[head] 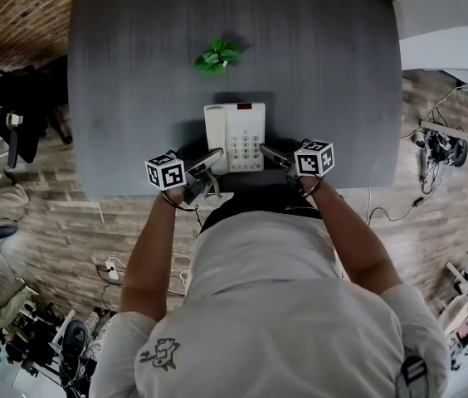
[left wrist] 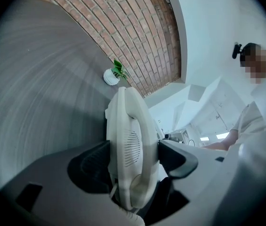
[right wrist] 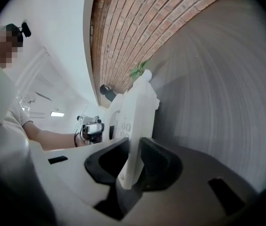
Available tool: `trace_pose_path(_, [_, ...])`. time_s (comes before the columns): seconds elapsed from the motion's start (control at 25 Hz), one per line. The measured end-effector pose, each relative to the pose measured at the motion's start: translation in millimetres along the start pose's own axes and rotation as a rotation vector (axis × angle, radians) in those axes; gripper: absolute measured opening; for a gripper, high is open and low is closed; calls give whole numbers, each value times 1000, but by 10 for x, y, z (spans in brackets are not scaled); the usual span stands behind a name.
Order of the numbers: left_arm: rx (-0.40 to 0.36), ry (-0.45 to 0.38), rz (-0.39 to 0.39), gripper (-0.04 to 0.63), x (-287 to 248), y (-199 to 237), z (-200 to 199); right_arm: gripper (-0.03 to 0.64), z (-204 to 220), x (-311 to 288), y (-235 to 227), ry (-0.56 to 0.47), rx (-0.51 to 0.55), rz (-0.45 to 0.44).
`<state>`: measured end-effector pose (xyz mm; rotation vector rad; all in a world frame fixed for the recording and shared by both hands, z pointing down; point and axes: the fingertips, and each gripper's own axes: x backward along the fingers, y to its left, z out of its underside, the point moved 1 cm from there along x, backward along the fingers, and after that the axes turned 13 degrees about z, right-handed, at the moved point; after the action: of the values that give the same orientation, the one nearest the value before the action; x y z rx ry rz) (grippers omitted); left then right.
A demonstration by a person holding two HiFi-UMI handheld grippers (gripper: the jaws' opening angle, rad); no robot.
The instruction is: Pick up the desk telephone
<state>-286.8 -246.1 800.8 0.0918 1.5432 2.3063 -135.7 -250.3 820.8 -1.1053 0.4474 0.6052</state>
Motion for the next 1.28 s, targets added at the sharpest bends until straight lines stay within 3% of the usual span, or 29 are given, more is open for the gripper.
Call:
trace_pose_path(0.44, [-36, -1, -50, 319, -26, -188, -78, 77, -51, 138, 83, -27, 42, 62])
trace_pose_path(0.64, [-67, -25, -46, 318, 70, -426, -92, 75, -143, 304, 363, -60, 91, 63])
trace_pose_path(1.28, [-271, -127, -11, 316, 298, -1414, -536, 74, -635, 948, 1164, -229, 266, 73])
